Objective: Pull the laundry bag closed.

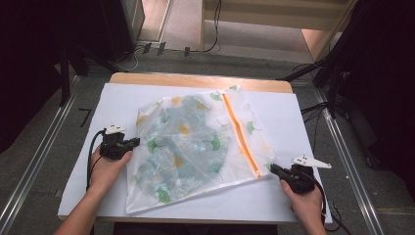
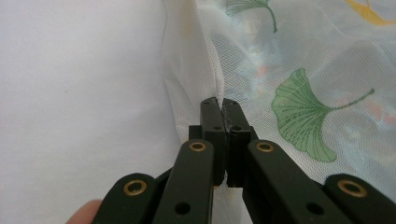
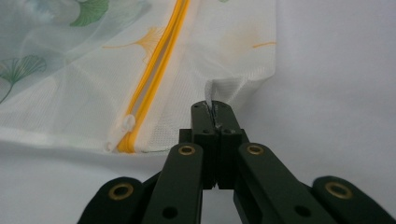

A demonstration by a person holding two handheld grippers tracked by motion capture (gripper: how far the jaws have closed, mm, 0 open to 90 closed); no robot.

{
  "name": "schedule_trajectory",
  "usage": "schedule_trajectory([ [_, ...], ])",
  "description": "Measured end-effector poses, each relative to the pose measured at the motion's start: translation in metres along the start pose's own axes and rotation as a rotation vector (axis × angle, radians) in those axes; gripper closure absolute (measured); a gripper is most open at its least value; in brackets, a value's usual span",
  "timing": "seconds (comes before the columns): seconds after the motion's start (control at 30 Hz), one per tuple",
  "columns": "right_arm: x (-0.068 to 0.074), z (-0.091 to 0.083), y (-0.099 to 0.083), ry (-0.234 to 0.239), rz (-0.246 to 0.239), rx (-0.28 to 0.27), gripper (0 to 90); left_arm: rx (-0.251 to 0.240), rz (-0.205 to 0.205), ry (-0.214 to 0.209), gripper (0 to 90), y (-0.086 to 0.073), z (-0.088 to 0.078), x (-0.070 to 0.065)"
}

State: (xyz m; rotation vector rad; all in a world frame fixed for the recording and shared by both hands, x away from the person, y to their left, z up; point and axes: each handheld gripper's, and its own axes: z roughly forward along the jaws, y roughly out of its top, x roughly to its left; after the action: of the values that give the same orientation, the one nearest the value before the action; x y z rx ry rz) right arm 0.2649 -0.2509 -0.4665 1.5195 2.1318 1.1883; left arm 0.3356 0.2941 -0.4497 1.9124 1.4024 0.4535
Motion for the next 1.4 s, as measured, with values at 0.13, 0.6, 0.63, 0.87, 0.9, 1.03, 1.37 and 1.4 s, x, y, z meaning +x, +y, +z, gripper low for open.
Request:
schedule_trajectory([
  [0.13, 0.013, -0.005, -0.02, 0.032, -0.016, 0.037, 90.0, -0.024, 0.004, 0.04, 90.0, 0.002, 0.002, -0.004],
  [0.6, 0.047, -0.021, -0.049, 0.117, -0.053, 0.135, 90.0, -0.037, 0.019, 0.055, 90.0, -0.001, 0.009, -0.003],
  [0.63, 0.047, -0.022, -0.049, 0.118, -0.05, 0.135, 90.0, -0.039, 0.017, 0.055, 90.0, -0.001, 0.009, -0.002],
  [0.87, 0.046, -0.023, -0.05, 0.128, -0.015, 0.147, 90.0, -0.038, 0.005, 0.057, 90.0, -0.004, 0.008, 0.001],
  [0.9, 0.046, -0.023, -0.051, 0.132, -0.019, 0.146, 90.0, -0.034, 0.009, 0.058, 90.0, -0.004, 0.008, 0.002],
  [1.03, 0.053, -0.025, -0.052, 0.148, -0.04, 0.158, 90.0, -0.034, 0.002, 0.067, 90.0, -0.004, 0.007, 0.004],
  [1.37, 0.054, -0.023, -0.052, 0.127, -0.072, 0.157, 83.8, -0.067, -0.038, 0.114, 65.3, -0.01, 0.004, 0.009],
  [1.4, 0.053, -0.024, -0.052, 0.114, -0.075, 0.15, 82.5, -0.074, -0.053, 0.131, 58.5, -0.011, 0.002, 0.011],
])
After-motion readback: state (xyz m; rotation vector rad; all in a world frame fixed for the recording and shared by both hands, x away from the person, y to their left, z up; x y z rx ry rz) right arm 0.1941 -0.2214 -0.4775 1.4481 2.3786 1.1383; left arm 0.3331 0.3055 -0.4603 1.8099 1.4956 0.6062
